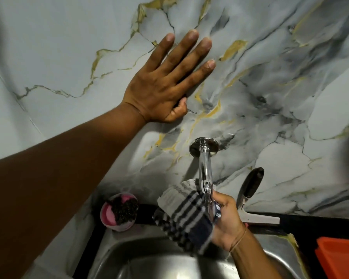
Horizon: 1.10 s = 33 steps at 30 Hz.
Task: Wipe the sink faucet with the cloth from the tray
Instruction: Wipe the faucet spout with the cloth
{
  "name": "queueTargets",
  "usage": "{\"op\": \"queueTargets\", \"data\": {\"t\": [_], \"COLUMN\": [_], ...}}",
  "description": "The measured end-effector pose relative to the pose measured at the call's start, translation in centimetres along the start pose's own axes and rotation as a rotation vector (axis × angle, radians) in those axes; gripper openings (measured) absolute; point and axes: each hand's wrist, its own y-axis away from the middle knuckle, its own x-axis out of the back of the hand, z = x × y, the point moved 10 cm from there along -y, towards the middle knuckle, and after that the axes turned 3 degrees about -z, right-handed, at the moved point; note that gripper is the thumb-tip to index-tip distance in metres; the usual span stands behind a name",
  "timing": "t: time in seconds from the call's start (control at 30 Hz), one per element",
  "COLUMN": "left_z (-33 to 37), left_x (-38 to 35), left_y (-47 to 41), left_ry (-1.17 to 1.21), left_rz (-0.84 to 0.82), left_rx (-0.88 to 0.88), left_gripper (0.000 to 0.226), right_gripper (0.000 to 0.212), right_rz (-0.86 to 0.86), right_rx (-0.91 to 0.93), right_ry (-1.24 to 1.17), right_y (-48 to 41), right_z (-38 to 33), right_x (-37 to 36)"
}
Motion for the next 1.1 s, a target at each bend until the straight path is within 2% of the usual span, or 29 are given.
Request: {"op": "queueTargets", "data": {"t": [0.1, 0.17, 0.23, 0.3, 0.33, 0.37, 0.43, 0.5, 0.57, 0.67, 0.77, 0.9, 0.97, 1.1], "left_z": [-0.2, 0.0, 0.1, 0.1, -0.1, -0.2, -0.1, 0.0, -0.1, -0.2, -0.2, 0.0, -0.1, 0.2], "left_x": [0.1, 0.2, 0.2, 0.2, 0.3, 0.3, 0.4, 0.4, 0.4, 0.3, 0.2, 0.1, 0.1, -0.1], "left_y": [0.0, -0.1, -0.1, 0.0, 0.0, 0.0, 0.2, 0.2, 0.1, 0.0, 0.1, 0.2, 0.2, 0.5], "left_ry": [0.002, 0.015, 0.031, 0.029, 0.024, 0.022, 0.024, 0.021, 0.014, 0.013, 0.011, 0.026, 0.023, 0.042], "left_rz": [0.017, 0.016, 0.011, 0.013, 0.016, 0.021, 0.020, 0.012, 0.011, 0.010, 0.013, 0.004, 0.002, -0.003], "left_rx": [0.004, -0.005, -0.008, -0.010, -0.007, -0.001, 0.006, 0.006, 0.005, 0.000, -0.001, 0.003, -0.003, -0.006], "left_gripper": [0.070, 0.070, 0.069, 0.069, 0.069, 0.069, 0.070, 0.070, 0.070, 0.071, 0.071, 0.072, 0.072, 0.073], "right_gripper": [0.050, 0.045, 0.042, 0.048, 0.053, 0.057, 0.060, 0.063, 0.071, 0.059, 0.055, 0.079, 0.072, 0.064], "right_rz": [-0.001, 0.016, 0.112, 0.317, 0.435, 0.483, 0.367, 0.386, 0.441, 0.395, 0.260, 0.056, 0.084, 0.320], "right_rx": [0.037, 0.168, 0.364, 0.481, 0.502, 0.566, 0.780, 0.879, 0.785, 0.720, 0.723, 0.681, 0.711, 0.691], "right_ry": [-0.043, -0.058, 0.006, 0.270, 0.462, 0.703, 1.282, 1.718, 1.864, 2.115, 2.271, 2.440, 2.407, 2.089], "right_y": [-0.2, 0.9, 3.1, 5.3, 6.4, 7.3, 7.5, 6.9, 5.8, 4.5, 5.3, 7.4, 6.1, 4.6], "right_z": [0.4, -0.9, -2.3, -2.9, -3.1, -3.7, -3.9, -4.3, -6.9, -10.0, -8.8, -4.3, -5.9, -9.0], "right_x": [0.2, 0.5, 1.0, 1.4, 1.1, -0.7, -5.7, -8.2, -9.4, -11.4, -11.0, -9.5, -10.4, -11.0]}}
